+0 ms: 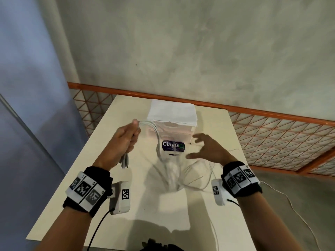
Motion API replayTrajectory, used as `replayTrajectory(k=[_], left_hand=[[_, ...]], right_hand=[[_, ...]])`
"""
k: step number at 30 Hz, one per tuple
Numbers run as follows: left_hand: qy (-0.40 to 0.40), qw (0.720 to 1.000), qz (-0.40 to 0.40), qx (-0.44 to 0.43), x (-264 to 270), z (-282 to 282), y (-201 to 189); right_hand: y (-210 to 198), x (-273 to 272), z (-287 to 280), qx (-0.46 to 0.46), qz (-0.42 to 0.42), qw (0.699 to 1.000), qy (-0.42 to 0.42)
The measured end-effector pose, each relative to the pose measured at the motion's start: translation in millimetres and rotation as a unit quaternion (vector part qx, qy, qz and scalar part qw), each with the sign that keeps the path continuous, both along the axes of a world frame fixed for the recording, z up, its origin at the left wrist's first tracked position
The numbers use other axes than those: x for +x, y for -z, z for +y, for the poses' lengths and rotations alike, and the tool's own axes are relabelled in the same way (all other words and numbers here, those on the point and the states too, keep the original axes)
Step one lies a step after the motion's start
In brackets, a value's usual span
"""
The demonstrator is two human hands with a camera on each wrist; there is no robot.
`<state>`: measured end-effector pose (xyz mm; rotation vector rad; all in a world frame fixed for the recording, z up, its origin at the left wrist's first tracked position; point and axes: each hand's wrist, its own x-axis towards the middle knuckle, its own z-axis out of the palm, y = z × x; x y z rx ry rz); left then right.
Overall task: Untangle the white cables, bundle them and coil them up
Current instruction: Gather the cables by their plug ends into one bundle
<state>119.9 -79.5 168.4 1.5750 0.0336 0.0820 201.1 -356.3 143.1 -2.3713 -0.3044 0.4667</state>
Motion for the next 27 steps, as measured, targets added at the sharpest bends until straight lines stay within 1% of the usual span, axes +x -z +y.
replayTrajectory(k=[1, 2, 3, 5, 7, 10, 14, 16, 18, 20, 22, 27], left_hand=[[0.023, 0.999, 0.019, 0.014, 0, -4, 2], [0.043, 0.998, 0.035, 0.027, -1, -9, 3], [0.058, 0.997, 0.048, 0.035, -1, -15, 4], [0.077, 0.995, 0.059, 0.034, -2, -23, 3], [0.081, 0.995, 0.061, 0.024, -2, -25, 2], [0.102, 0.992, 0.077, 0.009, -5, -21, 2], [0.163, 0.977, 0.118, -0.073, -11, -19, 13], [0.168, 0.972, 0.118, -0.116, -12, -22, 14], [0.145, 0.973, 0.090, -0.157, -8, -22, 11], [0.122, 0.973, 0.050, -0.191, -2, -19, 7], [0.098, 0.976, 0.022, -0.191, 3, -15, 8], [0.058, 0.976, 0.016, -0.208, 5, -12, 19]], right_hand=[[-8, -5, 12, 0.051, -0.032, 0.998, -0.015], [-17, -9, 25, 0.102, -0.049, 0.993, -0.042], [-26, -14, 39, 0.134, -0.052, 0.987, -0.077], [-35, -22, 65, 0.145, -0.042, 0.977, -0.147], [-35, -27, 82, 0.166, -0.029, 0.967, -0.190], [-37, -26, 81, 0.223, -0.011, 0.960, -0.169], [-39, -16, 76, 0.226, -0.075, 0.959, -0.153], [-32, -13, 80, 0.250, -0.098, 0.955, -0.127], [-19, -15, 83, 0.264, -0.117, 0.953, -0.093], [-1, -23, 86, 0.235, -0.120, 0.961, -0.080], [19, -32, 89, 0.203, -0.113, 0.969, -0.086], [49, -48, 95, 0.228, -0.091, 0.968, -0.057]])
